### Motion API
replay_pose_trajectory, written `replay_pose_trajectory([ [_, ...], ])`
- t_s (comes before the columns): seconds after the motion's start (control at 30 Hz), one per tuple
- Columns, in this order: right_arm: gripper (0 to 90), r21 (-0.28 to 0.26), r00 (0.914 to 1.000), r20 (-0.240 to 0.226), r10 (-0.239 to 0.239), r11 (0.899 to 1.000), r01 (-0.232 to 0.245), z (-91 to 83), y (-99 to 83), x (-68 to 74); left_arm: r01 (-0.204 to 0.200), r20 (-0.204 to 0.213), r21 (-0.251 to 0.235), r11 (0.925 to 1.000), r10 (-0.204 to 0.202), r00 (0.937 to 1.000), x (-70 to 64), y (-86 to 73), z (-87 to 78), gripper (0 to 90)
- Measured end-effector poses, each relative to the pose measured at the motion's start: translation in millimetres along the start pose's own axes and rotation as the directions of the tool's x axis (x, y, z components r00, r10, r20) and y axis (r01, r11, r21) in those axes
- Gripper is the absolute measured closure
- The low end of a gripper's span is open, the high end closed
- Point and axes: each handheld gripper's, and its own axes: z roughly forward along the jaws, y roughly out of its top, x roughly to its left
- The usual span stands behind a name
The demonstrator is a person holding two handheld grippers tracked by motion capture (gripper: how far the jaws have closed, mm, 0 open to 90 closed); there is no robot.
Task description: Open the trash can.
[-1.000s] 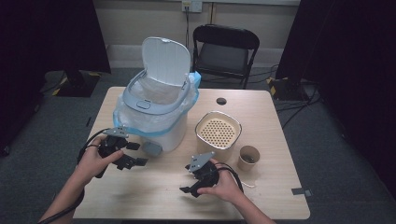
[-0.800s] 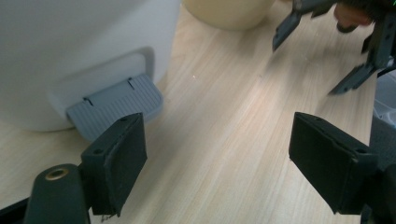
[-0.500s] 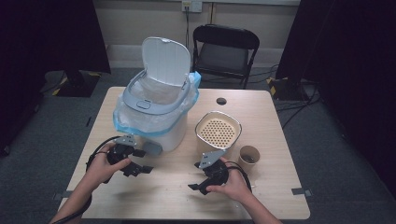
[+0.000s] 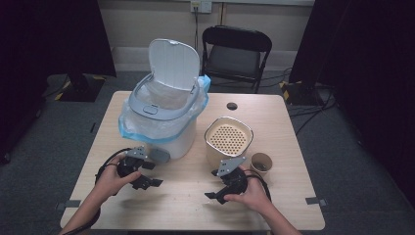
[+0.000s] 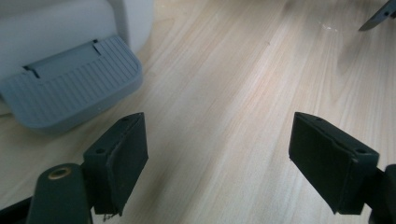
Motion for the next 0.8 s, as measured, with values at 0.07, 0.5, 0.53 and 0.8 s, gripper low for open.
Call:
replay_pose_trajectory([
  [0.07,17.4,-0.001,1.0,-0.001,0.004,1.0,-0.004,-2.8,-1.2,-1.2,-0.001,0.001,0.011,0.9999,0.001,1.0,-0.1,-0.7,2.9,19.3],
  [0.5,17.6,-0.01,0.9987,0.017,0.048,0.999,-0.048,-14.3,-9.9,-9.3,-0.027,-0.01,0.039,0.9989,0.027,0.9996,2.9,-8.0,12.3,20.1],
  [0.53,17.6,-0.008,0.9988,0.017,0.047,0.999,-0.047,-14.2,-10.2,-9.2,-0.03,-0.015,0.037,0.9989,0.031,0.9994,3.1,-8.5,12.8,20.0],
  [0.8,17.5,-0.008,0.9987,0.016,0.048,0.999,-0.048,-17.3,-10.8,-6.9,-0.065,-0.023,0.058,0.9962,0.066,0.9975,4.5,-13.6,17.8,19.3],
])
